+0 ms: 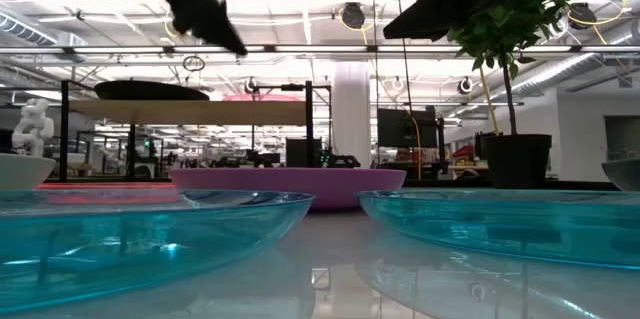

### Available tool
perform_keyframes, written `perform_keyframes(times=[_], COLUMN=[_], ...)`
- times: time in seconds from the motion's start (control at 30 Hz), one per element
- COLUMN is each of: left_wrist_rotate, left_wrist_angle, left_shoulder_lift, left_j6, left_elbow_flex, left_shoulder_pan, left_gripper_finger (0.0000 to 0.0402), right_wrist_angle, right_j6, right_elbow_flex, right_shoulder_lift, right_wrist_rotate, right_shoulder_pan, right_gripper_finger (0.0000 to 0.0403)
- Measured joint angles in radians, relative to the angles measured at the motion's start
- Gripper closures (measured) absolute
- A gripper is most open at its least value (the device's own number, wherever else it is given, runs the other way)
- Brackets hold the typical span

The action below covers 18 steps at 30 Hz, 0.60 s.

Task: Place and stack plates onto a shelf
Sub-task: Stack the purple plate on top of the black plate on the shelf

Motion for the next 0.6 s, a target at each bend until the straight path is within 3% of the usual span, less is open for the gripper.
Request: perform_keyframes(times=[0.2, 0.6], left_wrist_rotate=[0.028, 0.100], left_wrist_angle=[-0.022, -0.082], left_shoulder_lift=[-0.069, -0.064], left_j6=[-0.080, -0.236], left_elbow_flex=[0.000, 0.000], left_shoulder_pan=[-0.104, -0.313], left_gripper_finger=[0.0305, 0.0305], right_wrist_angle=[-0.001, -0.046], right_j6=[0.016, 0.081], right_elbow_flex=[0.000, 0.000], right_shoulder_lift=[0.000, 0.000], right_wrist_rotate=[-0.004, -0.007], right_shoulder_pan=[0.000, 0.092], right_gripper_finger=[0.0314, 0.0314])
